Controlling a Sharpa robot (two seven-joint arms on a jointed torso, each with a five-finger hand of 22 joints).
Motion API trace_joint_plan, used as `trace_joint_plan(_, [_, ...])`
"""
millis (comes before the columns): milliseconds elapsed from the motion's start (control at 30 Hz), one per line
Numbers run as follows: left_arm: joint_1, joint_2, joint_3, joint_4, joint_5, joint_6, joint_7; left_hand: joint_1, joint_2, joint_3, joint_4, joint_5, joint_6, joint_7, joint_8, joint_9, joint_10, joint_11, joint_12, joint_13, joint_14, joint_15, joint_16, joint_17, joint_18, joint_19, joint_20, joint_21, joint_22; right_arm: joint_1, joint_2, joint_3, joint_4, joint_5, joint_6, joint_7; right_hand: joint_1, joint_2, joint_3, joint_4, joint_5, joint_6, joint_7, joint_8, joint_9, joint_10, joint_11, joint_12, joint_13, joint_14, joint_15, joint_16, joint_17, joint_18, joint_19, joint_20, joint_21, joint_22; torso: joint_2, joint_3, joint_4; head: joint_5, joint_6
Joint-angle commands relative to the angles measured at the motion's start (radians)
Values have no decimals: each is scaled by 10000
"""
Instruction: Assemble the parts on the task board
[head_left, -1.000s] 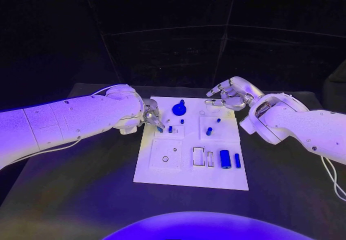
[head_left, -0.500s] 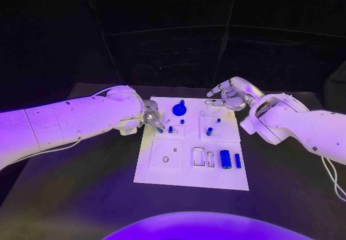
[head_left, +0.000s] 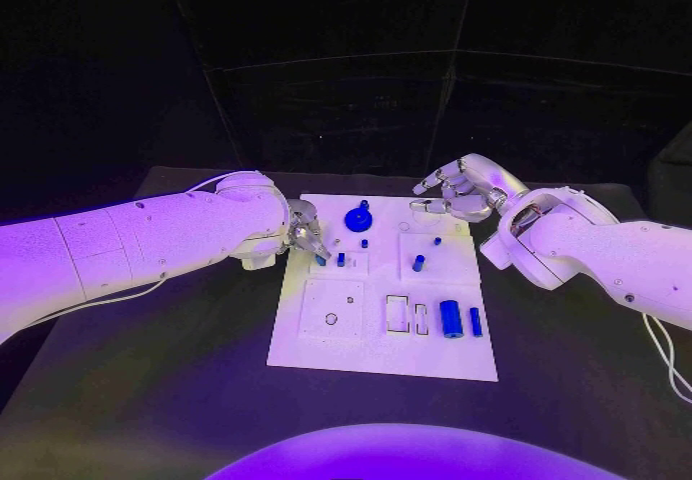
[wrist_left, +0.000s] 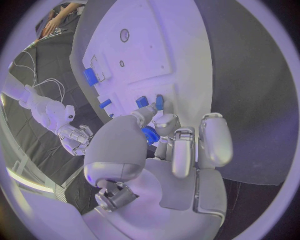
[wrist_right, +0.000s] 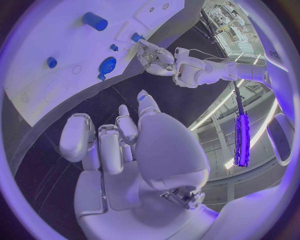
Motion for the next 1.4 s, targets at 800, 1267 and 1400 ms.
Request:
trace_joint_plan(800, [-18,45,-22,-219,32,-130,-142,-1115,-497,-1847,758,40,354,-100,274,128,172,-83,188,127,1055,-111,31,2634,-24,134,-83,64,150,18,31,5,-22,18,76,63,-8,97,-68,0,-46,-92,9,68,-18,-74,21,-57,-51,558,-54,-73,487,130,-85,1,-60,-40,1,-3,0,-46,-28])
trace_joint_plan(1267, [-29,-177,-19,-71,480,-1743,722,-1297,-534,-3203,1295,46,179,-88,248,139,39,-75,61,-80,1055,-120,31,2634,34,35,-97,-158,-104,16,45,5,-55,18,106,33,-19,108,-75,10,-46,-96,9,71,-19,-73,22,-54,-49,556,-53,-78,480,130,-86,2,-62,-44,-7,0,17,-82,-12])
trace_joint_plan(1400, [-30,-335,-18,37,1013,-2645,1415,-1020,-450,-3557,1361,50,-156,28,73,53,-323,16,-346,-660,1023,-70,-34,2510,137,-183,-62,-570,-606,15,38,5,-61,18,98,29,-20,109,-75,10,-45,-97,9,71,-20,-72,22,-53,-48,556,-53,-78,480,130,-85,2,-62,-42,-9,-1,13,-96,0])
